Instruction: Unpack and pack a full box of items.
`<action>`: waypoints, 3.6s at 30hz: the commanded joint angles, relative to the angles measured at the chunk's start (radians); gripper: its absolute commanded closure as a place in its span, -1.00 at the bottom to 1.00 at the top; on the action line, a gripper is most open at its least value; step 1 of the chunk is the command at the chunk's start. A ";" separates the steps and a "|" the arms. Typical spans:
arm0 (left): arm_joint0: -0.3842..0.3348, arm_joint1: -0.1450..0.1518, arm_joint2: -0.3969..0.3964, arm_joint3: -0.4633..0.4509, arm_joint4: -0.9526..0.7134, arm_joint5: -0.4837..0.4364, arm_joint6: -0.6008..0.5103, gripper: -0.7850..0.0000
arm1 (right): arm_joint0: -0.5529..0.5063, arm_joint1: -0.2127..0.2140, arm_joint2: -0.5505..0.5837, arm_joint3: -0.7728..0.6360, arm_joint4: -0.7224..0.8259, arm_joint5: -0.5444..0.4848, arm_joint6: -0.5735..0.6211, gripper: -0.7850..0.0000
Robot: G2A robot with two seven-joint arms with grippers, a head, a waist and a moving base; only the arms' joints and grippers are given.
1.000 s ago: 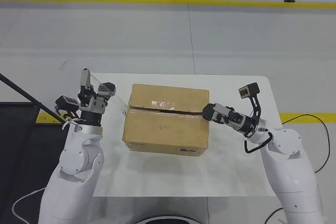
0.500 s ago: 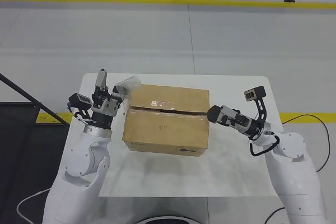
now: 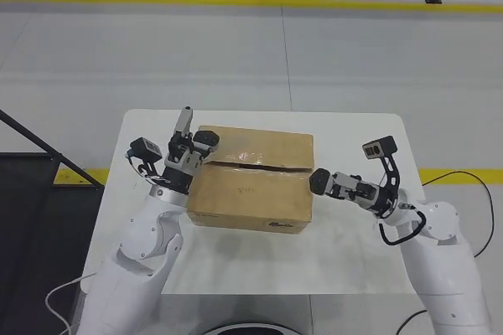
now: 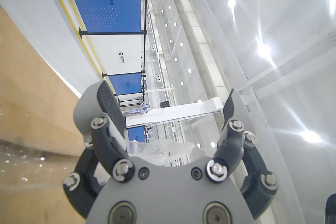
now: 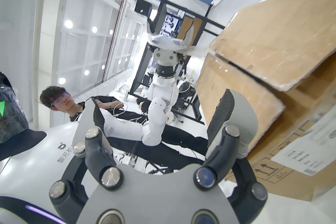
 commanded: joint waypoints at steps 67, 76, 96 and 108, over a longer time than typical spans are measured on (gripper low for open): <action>0.050 -0.038 -0.064 -0.023 -0.037 -0.006 -0.085 -1.00 | 0.001 -0.057 -0.346 -0.232 -0.803 -0.015 -0.749 -0.69; 0.053 -0.041 -0.068 -0.024 -0.035 0.002 -0.094 -1.00 | 0.000 -0.071 -0.371 -0.246 -0.986 0.040 -0.913 -0.45; 0.054 -0.049 -0.068 -0.022 -0.028 0.009 -0.104 -1.00 | 0.032 -0.096 -0.390 -0.238 -1.135 0.148 -1.028 0.57; 0.054 -0.050 -0.081 -0.027 -0.042 0.039 -0.124 -1.00 | 0.023 -0.111 -0.389 -0.225 -1.225 0.179 -1.142 1.00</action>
